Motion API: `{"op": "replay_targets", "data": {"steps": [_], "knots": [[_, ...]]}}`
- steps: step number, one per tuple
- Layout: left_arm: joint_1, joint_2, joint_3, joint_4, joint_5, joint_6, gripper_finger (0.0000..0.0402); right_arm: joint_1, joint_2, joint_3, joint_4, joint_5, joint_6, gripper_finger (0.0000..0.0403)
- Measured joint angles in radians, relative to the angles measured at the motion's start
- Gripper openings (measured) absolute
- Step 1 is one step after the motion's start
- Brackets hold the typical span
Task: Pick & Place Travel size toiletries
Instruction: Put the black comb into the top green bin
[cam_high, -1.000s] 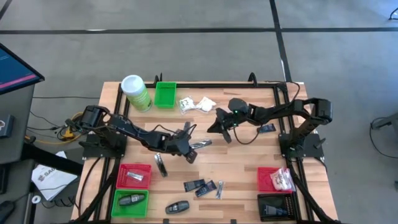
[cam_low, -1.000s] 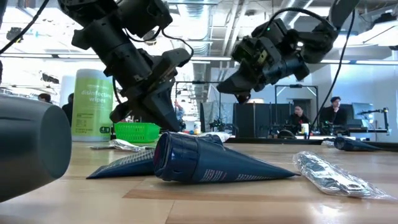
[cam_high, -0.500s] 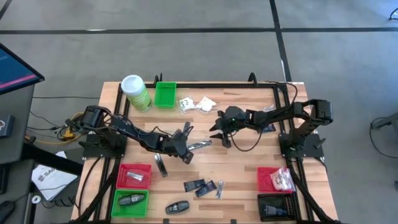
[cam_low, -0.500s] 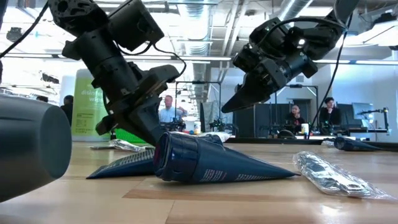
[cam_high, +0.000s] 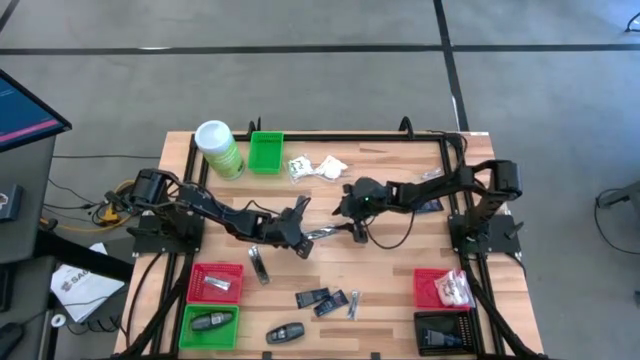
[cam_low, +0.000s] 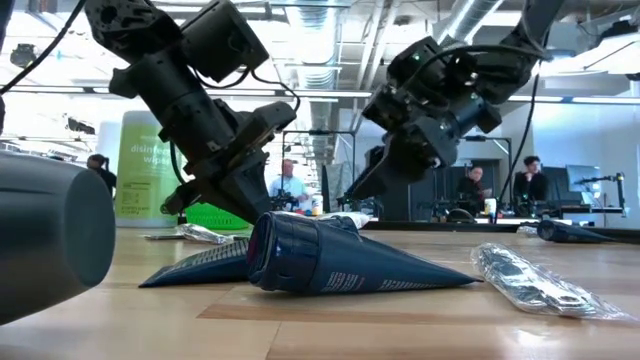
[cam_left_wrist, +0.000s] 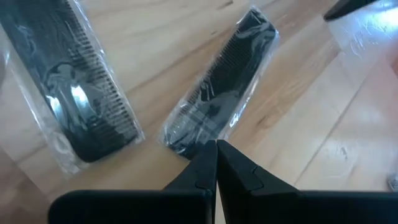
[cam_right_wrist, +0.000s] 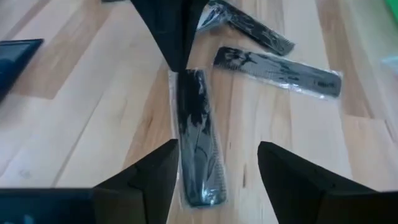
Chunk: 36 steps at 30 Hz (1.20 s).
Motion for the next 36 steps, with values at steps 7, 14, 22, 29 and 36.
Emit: {"op": "replay_targets", "data": {"steps": [7,14,22,29,36], "knots": [[-0.003,0.0,0.0,-0.003,0.008,0.003,0.0,0.003,0.052,0.064,-0.008,0.01,0.075,0.0212],[-0.01,0.0,0.0,-0.008,0.008,0.004,0.0,0.009,0.059,0.095,-0.115,0.01,0.11,0.0212],[-0.009,0.023,0.001,-0.008,0.03,0.018,0.0,0.024,0.059,0.095,-0.136,0.01,0.113,0.0212],[-0.014,0.054,0.005,0.007,0.058,0.011,0.0,0.028,0.059,0.095,-0.131,0.01,0.139,0.0212],[-0.014,0.055,0.003,-0.002,0.063,0.018,0.0,0.025,0.059,0.095,-0.119,0.03,0.154,0.0212]]}}
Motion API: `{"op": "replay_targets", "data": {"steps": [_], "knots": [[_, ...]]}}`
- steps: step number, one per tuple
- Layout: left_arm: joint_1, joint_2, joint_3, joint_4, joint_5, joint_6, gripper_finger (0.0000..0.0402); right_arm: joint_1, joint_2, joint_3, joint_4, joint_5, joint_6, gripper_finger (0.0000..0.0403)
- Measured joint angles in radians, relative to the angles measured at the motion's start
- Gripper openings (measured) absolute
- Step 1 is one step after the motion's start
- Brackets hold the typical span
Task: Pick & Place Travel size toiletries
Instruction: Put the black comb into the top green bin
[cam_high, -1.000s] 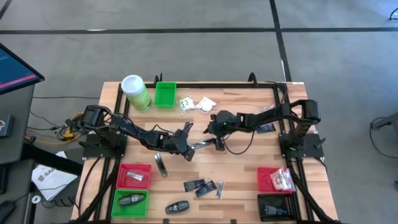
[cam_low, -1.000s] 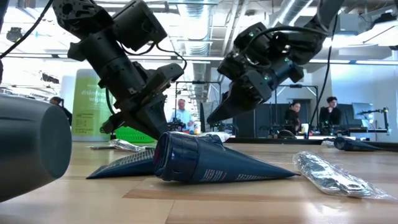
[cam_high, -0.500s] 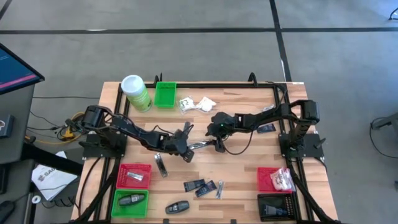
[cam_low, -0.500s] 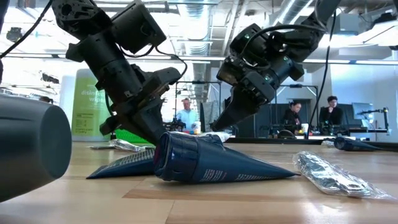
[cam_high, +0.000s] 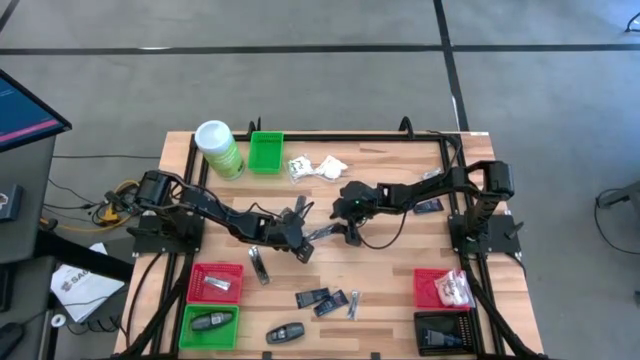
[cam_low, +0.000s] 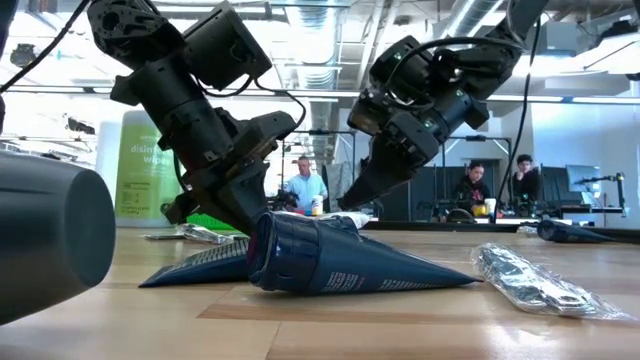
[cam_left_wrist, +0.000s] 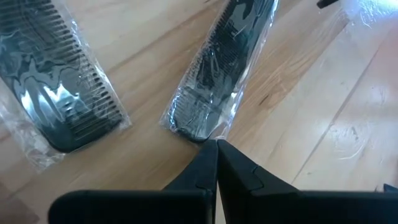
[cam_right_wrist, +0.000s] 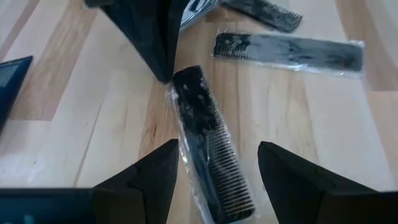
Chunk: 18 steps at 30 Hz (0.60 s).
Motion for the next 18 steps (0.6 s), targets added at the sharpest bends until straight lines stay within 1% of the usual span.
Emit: {"op": "replay_targets", "data": {"steps": [6,8,13,15,18], "knots": [[-0.003,0.001,-0.001,-0.005,-0.003,0.003,0.0,-0.022,0.0,0.0,-0.027,0.002,0.004,0.0212],[-0.003,0.002,-0.002,-0.01,-0.003,0.003,0.0,-0.031,0.0,0.0,-0.031,-0.004,0.029,0.0212],[-0.004,0.003,-0.002,-0.015,-0.007,0.007,0.0,-0.077,0.0,0.0,-0.037,-0.074,0.138,0.0212],[-0.004,0.003,-0.002,-0.015,-0.007,0.008,0.0,-0.094,0.0,0.0,-0.038,-0.089,0.153,0.0212],[-0.004,0.003,-0.002,-0.015,-0.007,0.018,0.0,-0.119,0.0,0.0,-0.047,-0.141,0.169,0.0212]]}}
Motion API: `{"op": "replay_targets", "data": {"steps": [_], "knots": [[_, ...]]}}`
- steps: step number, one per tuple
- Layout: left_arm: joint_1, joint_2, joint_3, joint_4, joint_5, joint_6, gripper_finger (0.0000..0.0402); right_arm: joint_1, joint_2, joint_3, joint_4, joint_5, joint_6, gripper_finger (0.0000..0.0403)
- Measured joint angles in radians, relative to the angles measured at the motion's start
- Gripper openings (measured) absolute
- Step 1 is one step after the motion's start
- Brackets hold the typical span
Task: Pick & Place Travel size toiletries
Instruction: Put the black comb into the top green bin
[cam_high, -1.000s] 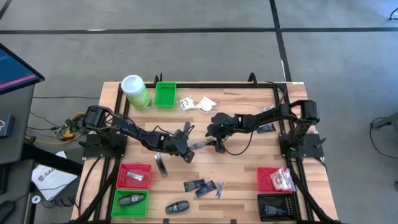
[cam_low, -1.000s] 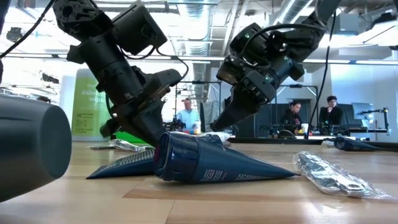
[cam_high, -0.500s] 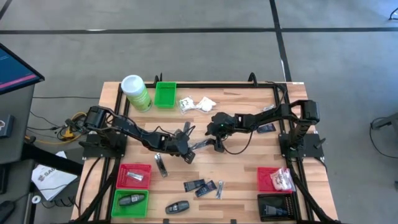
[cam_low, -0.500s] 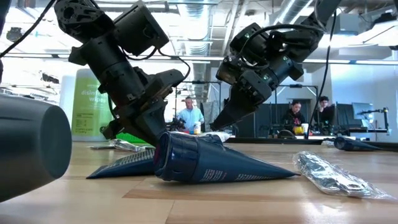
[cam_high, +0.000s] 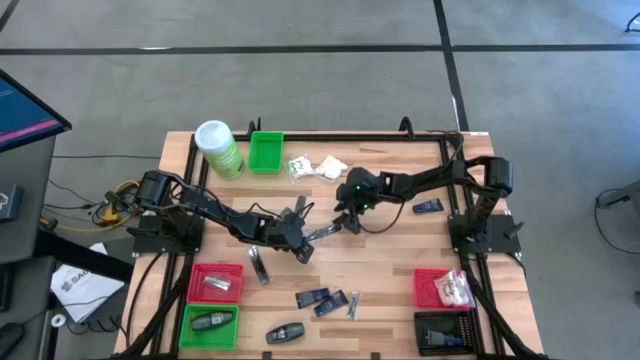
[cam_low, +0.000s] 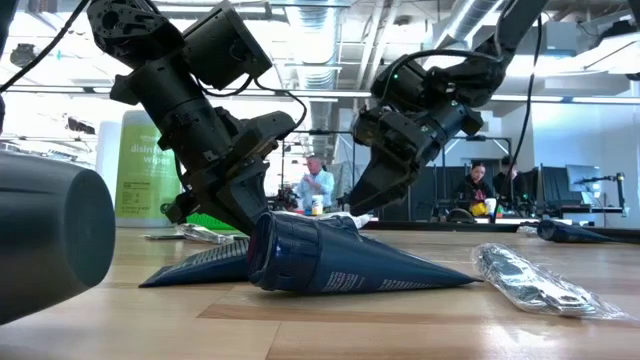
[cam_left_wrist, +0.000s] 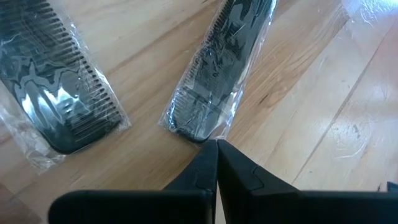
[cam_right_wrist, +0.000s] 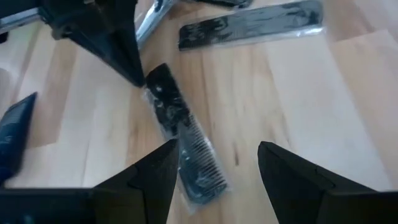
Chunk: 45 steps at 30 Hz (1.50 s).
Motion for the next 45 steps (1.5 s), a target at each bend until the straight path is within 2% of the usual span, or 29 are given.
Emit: {"op": "replay_targets", "data": {"steps": [9,12,19,21,27,31,43,45], "knots": [[0.0,0.001,-0.001,0.0,-0.002,0.012,0.0,-0.006,0.003,0.001,-0.022,-0.04,0.008,0.0212],[0.0,0.001,-0.001,-0.003,-0.003,0.012,0.0,-0.003,0.045,0.029,-0.076,-0.051,0.028,0.0212],[0.0,0.001,-0.001,-0.007,-0.002,0.014,0.0,-0.018,0.125,0.152,-0.171,-0.054,0.031,0.0212],[-0.001,0.001,-0.001,-0.009,-0.004,0.014,0.0,-0.02,0.147,0.196,-0.178,-0.072,0.006,0.0212],[0.0,0.001,-0.001,-0.012,-0.003,0.012,0.0,-0.005,0.197,0.276,-0.361,-0.132,-0.114,0.0212],[-0.001,0.001,-0.001,-0.011,-0.005,0.012,0.0,0.0,0.208,0.277,-0.377,-0.201,-0.103,0.0212],[-0.001,0.002,-0.001,-0.011,-0.024,0.02,0.0,0.009,0.209,0.276,-0.429,-0.253,-0.099,0.0212],[-0.001,0.002,-0.001,-0.011,-0.029,0.02,0.0,0.009,0.21,0.274,-0.439,-0.289,-0.083,0.0212]]}}
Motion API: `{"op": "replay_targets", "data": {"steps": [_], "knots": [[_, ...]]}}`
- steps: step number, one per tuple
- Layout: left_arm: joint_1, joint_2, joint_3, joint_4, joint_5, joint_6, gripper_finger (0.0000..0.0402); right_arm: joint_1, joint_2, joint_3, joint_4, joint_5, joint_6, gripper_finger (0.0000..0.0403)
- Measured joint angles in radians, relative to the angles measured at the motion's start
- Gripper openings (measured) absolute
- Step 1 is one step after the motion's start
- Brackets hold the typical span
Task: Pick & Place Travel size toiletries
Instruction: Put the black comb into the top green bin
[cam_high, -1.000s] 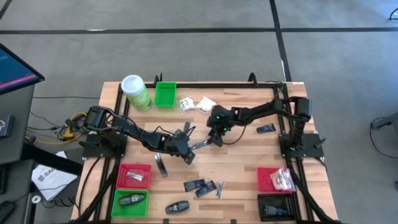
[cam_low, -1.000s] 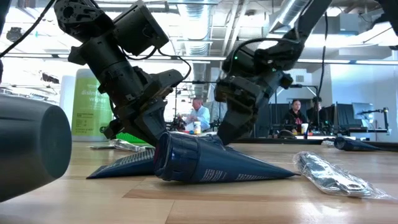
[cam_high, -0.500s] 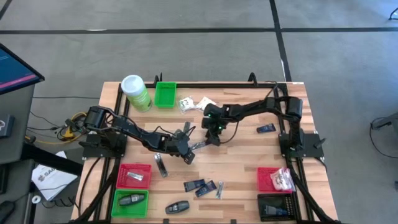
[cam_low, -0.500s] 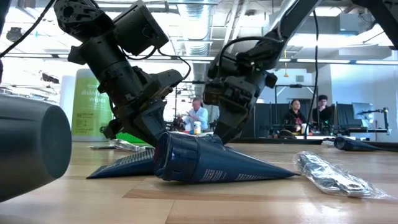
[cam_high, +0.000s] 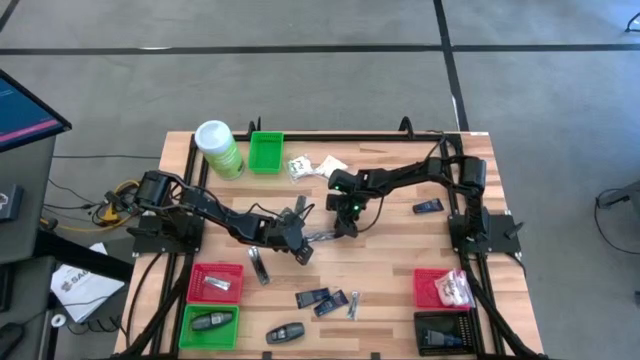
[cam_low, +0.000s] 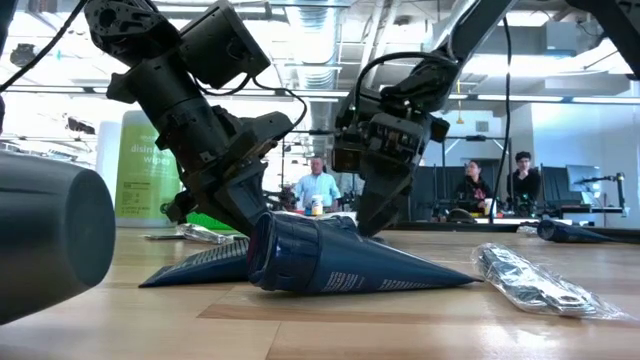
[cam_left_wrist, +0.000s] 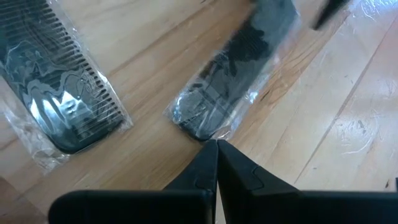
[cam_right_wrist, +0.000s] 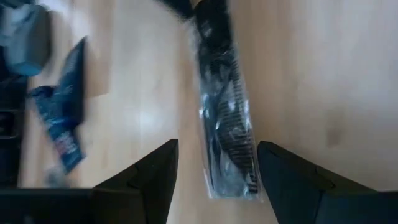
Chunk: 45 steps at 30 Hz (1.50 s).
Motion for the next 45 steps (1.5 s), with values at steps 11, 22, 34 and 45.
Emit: {"op": "replay_targets", "data": {"steps": [11,22,34,45], "knots": [[0.0,0.0,0.0,0.0,-0.017,0.0,0.0,0.024,0.003,-0.001,0.0,-0.041,0.032,0.0212],[0.0,0.0,-0.001,0.0,-0.022,0.0,0.0,0.063,0.004,-0.003,0.007,-0.065,0.048,0.0212],[0.0,-0.001,-0.002,0.004,-0.03,0.0,0.0,0.073,0.005,-0.003,0.063,-0.061,0.117,0.0212],[0.0,-0.001,-0.002,0.009,-0.043,-0.007,0.0,0.097,0.005,-0.003,0.087,-0.059,0.14,0.0168]]}}
